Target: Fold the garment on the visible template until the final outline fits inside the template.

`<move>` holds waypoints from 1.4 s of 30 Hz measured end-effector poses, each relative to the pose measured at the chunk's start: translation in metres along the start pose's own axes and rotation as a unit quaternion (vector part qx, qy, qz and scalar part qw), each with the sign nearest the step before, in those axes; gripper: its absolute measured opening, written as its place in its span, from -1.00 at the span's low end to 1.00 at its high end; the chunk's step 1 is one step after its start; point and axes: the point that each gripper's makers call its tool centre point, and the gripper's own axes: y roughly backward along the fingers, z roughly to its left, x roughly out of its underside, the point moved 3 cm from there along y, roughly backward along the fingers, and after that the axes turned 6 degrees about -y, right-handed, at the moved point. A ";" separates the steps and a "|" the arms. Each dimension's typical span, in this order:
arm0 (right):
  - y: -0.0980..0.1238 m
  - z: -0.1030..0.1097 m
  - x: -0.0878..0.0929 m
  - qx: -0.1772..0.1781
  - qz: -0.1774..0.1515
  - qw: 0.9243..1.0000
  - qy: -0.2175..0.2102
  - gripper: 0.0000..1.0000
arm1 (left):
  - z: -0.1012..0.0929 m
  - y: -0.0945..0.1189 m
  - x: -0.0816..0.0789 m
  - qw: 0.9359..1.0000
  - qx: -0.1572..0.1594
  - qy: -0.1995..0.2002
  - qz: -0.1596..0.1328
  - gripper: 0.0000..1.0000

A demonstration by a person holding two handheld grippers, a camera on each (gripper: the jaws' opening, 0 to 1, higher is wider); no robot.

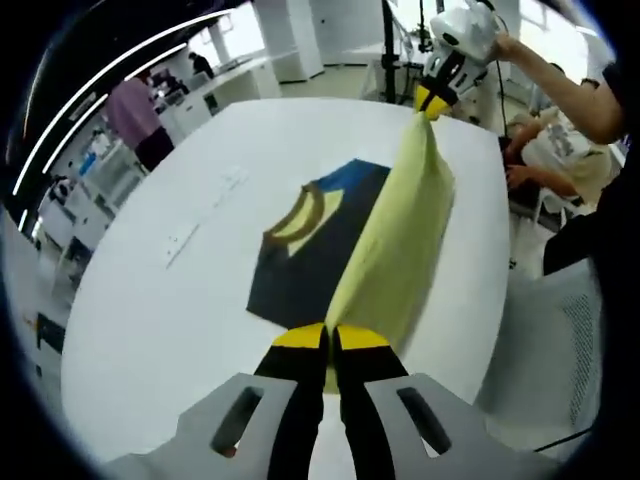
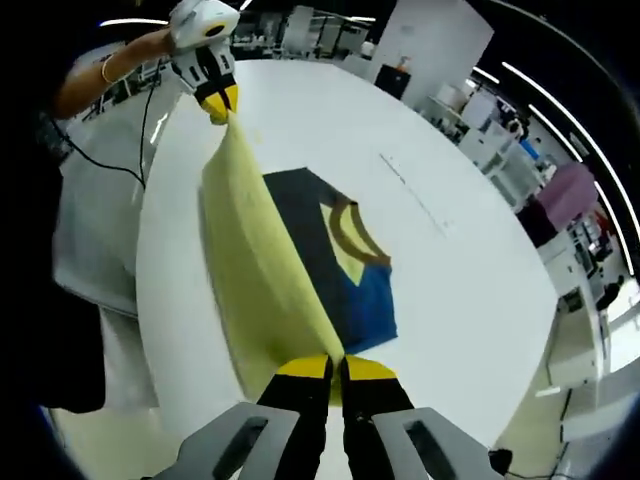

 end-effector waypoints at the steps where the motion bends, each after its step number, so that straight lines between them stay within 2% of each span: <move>1: -0.001 -0.003 -0.002 0.006 -0.002 1.000 -0.003 -1.00 | 0.002 0.000 -0.001 1.000 -0.003 0.000 -0.002 -1.00; 4: -0.004 -0.011 -0.004 0.021 -0.004 1.000 -0.003 -1.00 | 0.013 -0.001 -0.005 0.999 -0.021 0.022 -0.017 -1.00; 10: -0.007 -0.025 -0.014 0.055 -0.013 0.998 0.011 -1.00 | 0.030 -0.004 -0.013 0.998 -0.054 0.010 -0.019 -1.00; 16: -0.007 -0.040 -0.021 0.090 -0.003 0.996 0.029 -1.00 | 0.043 -0.003 -0.024 0.997 -0.068 0.017 -0.033 -1.00; 21: -0.008 -0.050 -0.030 0.108 -0.015 0.993 0.033 -1.00 | 0.054 -0.003 -0.027 0.996 -0.084 0.017 -0.036 -1.00; 24: -0.013 -0.057 -0.031 0.127 -0.009 0.991 0.043 -1.00 | 0.060 -0.005 -0.031 0.994 -0.097 0.018 -0.046 -1.00; 26: -0.016 -0.059 -0.033 0.131 -0.011 0.990 0.042 -1.00 | 0.062 -0.008 -0.031 0.994 -0.100 0.016 -0.041 -1.00; 29: -0.024 -0.064 -0.034 0.141 -0.011 0.989 0.049 -1.00 | 0.070 -0.017 -0.030 0.994 -0.107 0.009 -0.037 -1.00; 32: -0.036 -0.069 -0.029 0.142 -0.005 0.989 0.036 -1.00 | 0.075 -0.027 -0.028 0.994 -0.105 0.006 -0.039 -1.00; 42: -0.081 -0.081 -0.018 0.144 -0.005 0.989 0.021 -1.00 | 0.095 -0.076 -0.010 0.995 -0.092 0.036 -0.031 -1.00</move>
